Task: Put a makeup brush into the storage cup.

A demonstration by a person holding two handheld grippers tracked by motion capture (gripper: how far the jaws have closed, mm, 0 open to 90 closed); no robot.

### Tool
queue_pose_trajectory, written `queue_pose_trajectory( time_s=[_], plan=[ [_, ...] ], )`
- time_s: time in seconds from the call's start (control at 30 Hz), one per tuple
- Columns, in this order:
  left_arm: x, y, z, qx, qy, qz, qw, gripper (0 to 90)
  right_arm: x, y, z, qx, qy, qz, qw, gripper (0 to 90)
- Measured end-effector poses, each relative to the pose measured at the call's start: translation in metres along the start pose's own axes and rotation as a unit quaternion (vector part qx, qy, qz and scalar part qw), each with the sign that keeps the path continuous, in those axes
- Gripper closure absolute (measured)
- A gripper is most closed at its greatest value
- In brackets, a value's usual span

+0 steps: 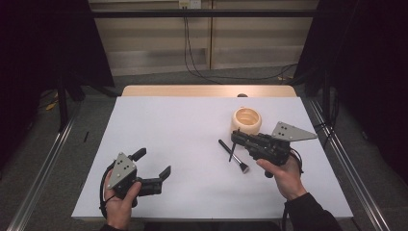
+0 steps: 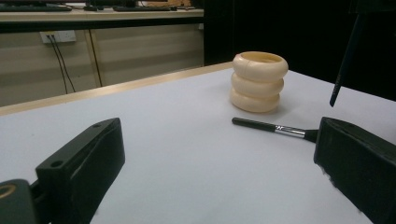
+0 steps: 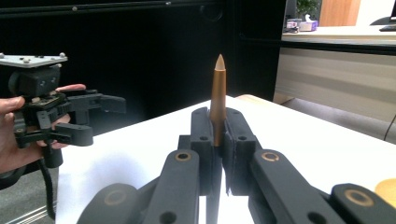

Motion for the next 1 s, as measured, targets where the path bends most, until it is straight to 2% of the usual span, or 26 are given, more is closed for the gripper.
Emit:
queue_pose_trajectory(
  time_s=[0.13, 0.23, 0.43, 0.7, 0.8, 0.9, 1.0],
  plan=[
    [0.005, 0.004, -0.002, 0.007, -0.007, -0.009, 0.9999, 1.9, -0.002, -0.004, -0.004, 0.009, -0.004, -0.001, 0.9999, 83.9],
    [0.007, 0.005, -0.002, 0.002, -0.008, -0.011, 0.9999, 1.8, -0.004, -0.008, -0.007, 0.014, -0.009, -0.001, 0.9999, 83.9],
    [0.01, 0.005, -0.002, 0.002, -0.006, -0.009, 0.9999, 1.8, -0.008, -0.017, -0.013, 0.028, -0.003, -0.005, 0.9996, 83.9],
    [0.011, 0.005, -0.004, 0.004, -0.008, -0.015, 0.9998, 1.7, -0.015, -0.032, -0.019, 0.043, -0.003, -0.003, 0.9991, 83.9],
    [0.012, 0.005, -0.004, 0.005, -0.005, -0.024, 0.9997, 1.8, -0.018, -0.037, -0.02, 0.052, 0.0, 0.0, 0.9986, 83.9],
    [0.012, 0.004, -0.005, -0.002, -0.005, -0.017, 0.9998, 1.6, -0.022, -0.043, -0.02, 0.058, 0.0, -0.002, 0.9983, 83.9],
    [0.012, 0.004, -0.004, 0.001, -0.004, -0.013, 0.9999, 1.6, -0.026, -0.046, -0.02, 0.059, 0.001, -0.002, 0.9982, 83.9]
  ],
)
Point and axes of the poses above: each handheld gripper's, and its own axes: z roughly forward along the jaws, x roughly out of its underside, y roughly to its left, the point moved 1 cm from there along z, roughly forward along the jaws, and after that the axes turned 13 degrees about y, right-handed, at the moved point
